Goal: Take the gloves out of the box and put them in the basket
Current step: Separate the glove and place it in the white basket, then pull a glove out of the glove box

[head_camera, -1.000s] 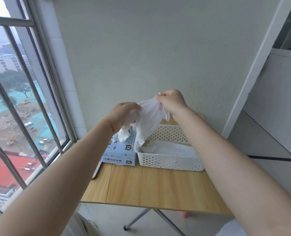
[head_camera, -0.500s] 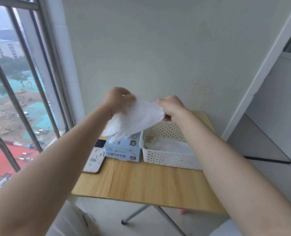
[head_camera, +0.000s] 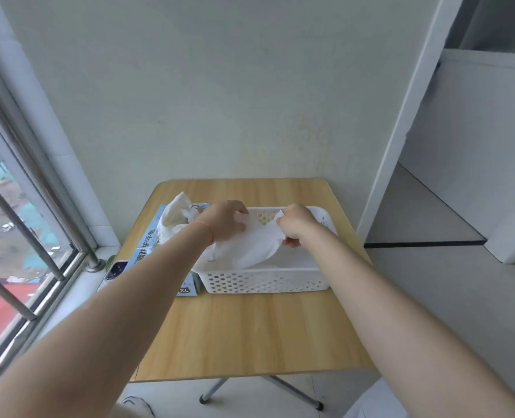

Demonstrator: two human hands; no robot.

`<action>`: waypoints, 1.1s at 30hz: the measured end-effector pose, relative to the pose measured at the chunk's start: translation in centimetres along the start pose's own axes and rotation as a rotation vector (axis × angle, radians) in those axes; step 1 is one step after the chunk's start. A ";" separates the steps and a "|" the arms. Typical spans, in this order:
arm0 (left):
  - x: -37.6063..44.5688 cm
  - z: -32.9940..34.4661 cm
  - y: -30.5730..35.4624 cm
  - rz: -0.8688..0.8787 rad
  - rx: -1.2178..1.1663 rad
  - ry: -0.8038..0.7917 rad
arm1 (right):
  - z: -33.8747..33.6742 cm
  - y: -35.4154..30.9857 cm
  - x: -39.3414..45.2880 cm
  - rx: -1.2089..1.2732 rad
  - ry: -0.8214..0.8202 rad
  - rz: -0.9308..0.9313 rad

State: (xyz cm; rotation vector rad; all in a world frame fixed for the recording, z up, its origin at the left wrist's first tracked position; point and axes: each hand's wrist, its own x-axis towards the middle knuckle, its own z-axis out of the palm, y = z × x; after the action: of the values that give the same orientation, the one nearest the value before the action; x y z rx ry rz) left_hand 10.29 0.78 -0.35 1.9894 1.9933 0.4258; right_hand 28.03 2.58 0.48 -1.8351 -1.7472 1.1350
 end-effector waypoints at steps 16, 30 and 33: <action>-0.5 1.6 0.7 0.064 0.305 -0.185 | -1.3 0.5 0.7 -0.488 0.080 -0.060; -1.5 1.9 1.3 -0.026 0.368 -0.319 | -0.7 1.8 0.5 -0.970 0.155 -0.126; -2.1 0.1 1.2 -0.018 0.409 0.004 | -0.5 0.8 0.1 -0.958 0.168 -0.228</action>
State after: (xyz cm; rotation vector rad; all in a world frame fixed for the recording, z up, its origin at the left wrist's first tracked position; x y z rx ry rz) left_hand 11.46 -1.31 0.01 2.1939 2.2409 0.0140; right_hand 28.90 2.65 0.19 -2.0025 -2.5369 -0.0116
